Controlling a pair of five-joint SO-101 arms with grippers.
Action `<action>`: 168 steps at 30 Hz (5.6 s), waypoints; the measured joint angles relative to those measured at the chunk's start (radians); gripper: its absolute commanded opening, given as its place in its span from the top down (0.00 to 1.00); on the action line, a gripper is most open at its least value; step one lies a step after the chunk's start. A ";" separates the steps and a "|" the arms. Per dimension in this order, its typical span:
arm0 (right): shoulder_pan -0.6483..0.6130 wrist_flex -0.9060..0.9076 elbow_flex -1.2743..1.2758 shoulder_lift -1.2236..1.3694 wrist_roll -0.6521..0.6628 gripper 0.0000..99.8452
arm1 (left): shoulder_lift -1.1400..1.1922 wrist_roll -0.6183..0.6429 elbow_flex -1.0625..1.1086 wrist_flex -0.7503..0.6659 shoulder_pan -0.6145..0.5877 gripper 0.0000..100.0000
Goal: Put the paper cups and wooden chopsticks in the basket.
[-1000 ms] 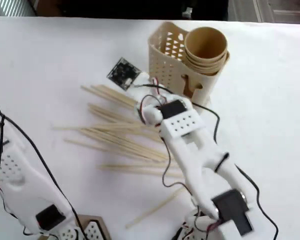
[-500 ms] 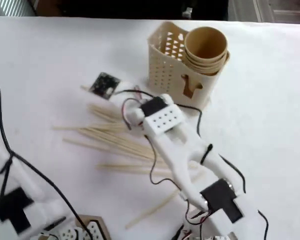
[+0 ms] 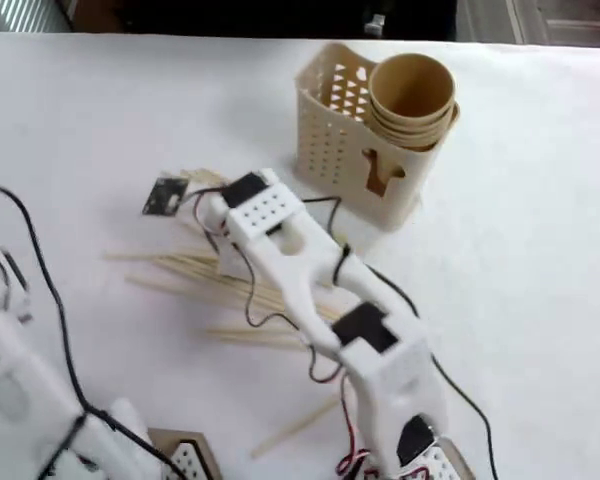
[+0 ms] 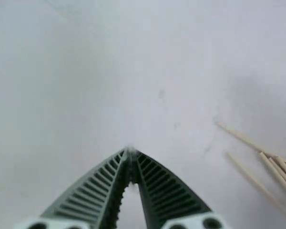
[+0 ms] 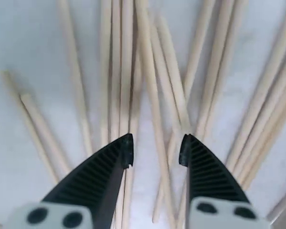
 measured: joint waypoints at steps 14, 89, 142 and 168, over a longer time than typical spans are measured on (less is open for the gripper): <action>0.005 0.057 -0.261 0.250 0.011 0.99 | -0.160 0.000 0.354 -0.178 0.000 0.97; 0.400 -0.700 -0.160 -0.468 -0.723 0.98 | -0.160 0.000 0.457 -0.264 -0.002 0.97; 0.381 -0.379 0.422 -1.091 -0.548 0.89 | -0.160 -0.130 0.430 -0.265 0.086 0.97; 0.979 -0.269 0.890 -1.247 -0.695 0.89 | 0.295 -0.756 0.018 0.035 0.950 0.83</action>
